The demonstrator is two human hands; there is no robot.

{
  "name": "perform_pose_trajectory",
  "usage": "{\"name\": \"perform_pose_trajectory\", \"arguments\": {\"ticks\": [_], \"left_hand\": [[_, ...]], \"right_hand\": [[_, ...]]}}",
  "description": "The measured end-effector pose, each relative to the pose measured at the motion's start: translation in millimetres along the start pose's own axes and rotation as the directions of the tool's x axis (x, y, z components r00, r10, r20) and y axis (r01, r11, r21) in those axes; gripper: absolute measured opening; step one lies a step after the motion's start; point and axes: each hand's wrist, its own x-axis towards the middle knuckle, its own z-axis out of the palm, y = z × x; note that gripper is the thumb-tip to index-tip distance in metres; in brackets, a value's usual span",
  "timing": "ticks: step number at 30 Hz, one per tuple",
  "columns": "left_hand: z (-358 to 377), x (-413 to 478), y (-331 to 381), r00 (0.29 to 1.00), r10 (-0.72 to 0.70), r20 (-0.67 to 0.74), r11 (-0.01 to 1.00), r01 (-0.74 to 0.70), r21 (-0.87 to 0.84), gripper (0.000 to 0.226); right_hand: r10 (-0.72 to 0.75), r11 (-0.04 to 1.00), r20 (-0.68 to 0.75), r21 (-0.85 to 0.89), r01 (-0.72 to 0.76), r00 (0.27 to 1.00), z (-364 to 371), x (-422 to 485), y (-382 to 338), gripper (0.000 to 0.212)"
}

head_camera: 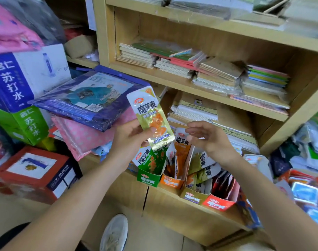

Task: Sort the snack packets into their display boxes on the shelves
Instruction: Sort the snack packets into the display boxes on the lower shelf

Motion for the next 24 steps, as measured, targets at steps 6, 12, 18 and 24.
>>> {"name": "perform_pose_trajectory", "arguments": {"ticks": [6,12,18,24], "left_hand": [[16,-11,-1,0.963,0.01,0.271,0.996,-0.034,0.083,0.017],[24,-11,-7,0.93,0.109,0.351,0.945,-0.207,0.254,0.019],[39,-13,-33,0.891,0.064,0.45,0.48,-0.423,0.768,0.067],[40,-5,-52,0.912,0.036,0.408,0.47,-0.376,0.799,0.048]], "right_hand": [[-0.057,0.973,0.04,0.225,0.047,0.998,17,-15,-35,0.043],[-0.093,0.967,-0.037,0.236,0.099,0.995,7,-15,-38,0.016],[-0.074,0.979,-0.165,0.177,0.103,0.984,-45,-21,-14,0.015],[0.002,1.0,-0.074,0.02,-0.001,0.997,-71,-13,22,0.018]]}}
